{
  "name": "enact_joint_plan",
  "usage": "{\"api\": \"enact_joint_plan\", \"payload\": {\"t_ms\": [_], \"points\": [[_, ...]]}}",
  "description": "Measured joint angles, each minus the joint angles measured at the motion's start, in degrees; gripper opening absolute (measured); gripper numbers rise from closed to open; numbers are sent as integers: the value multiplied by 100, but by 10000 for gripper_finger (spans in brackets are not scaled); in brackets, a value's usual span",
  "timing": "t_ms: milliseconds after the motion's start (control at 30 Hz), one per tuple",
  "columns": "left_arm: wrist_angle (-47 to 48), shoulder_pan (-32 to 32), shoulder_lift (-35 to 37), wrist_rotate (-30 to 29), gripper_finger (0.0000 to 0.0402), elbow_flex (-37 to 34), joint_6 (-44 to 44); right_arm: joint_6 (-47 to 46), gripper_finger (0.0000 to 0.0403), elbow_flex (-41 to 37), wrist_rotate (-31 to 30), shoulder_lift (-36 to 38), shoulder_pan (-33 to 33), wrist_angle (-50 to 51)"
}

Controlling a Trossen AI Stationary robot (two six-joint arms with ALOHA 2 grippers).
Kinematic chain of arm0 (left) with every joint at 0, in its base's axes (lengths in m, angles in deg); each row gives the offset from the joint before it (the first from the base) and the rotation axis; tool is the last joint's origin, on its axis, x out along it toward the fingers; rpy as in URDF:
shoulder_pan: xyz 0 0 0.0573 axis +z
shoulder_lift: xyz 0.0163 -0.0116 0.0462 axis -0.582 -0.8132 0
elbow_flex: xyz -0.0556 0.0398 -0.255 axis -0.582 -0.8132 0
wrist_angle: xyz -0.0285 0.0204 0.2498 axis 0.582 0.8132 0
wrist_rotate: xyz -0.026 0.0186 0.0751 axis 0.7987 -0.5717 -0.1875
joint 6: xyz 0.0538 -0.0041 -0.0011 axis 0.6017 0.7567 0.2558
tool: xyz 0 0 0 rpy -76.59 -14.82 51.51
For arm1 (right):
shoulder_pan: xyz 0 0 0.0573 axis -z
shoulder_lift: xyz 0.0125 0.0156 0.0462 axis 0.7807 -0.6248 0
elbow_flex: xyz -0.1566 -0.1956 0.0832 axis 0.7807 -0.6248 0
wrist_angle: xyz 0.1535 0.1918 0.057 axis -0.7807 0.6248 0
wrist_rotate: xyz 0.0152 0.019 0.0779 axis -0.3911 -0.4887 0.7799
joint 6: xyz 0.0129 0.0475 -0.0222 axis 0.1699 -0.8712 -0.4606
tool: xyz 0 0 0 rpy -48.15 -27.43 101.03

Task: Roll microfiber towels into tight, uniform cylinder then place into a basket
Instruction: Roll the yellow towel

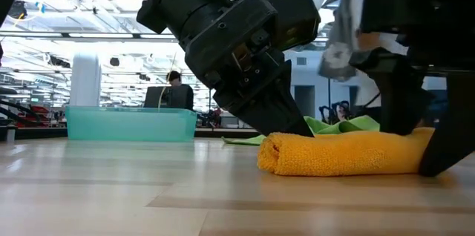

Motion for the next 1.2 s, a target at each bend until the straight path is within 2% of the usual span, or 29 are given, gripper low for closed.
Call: {"api": "enact_joint_plan", "payload": {"t_ms": [200,367,500,600,800,1033,1200], "points": [[297,-42,151,-283,0,65,244,-456,118,9,81,-39,115,74],[1125,-225,561,-1306,0,43,345,-472,42,9,121,-20,126,101],[1700,-495,862,-2404,0,58,331,-474,33,5,157,-17,128,99],[1777,-713,941,-2770,0,61,295,-476,34,37,184,-17,136,93],[1297,-1050,926,-2751,0,69,806,-531,50,134,271,-48,145,35],[1138,-934,916,-2764,7,76,942,-742,42,138,189,-50,145,36],[1131,-728,907,-1790,55,76,798,-771,43,131,256,68,290,31]]}}
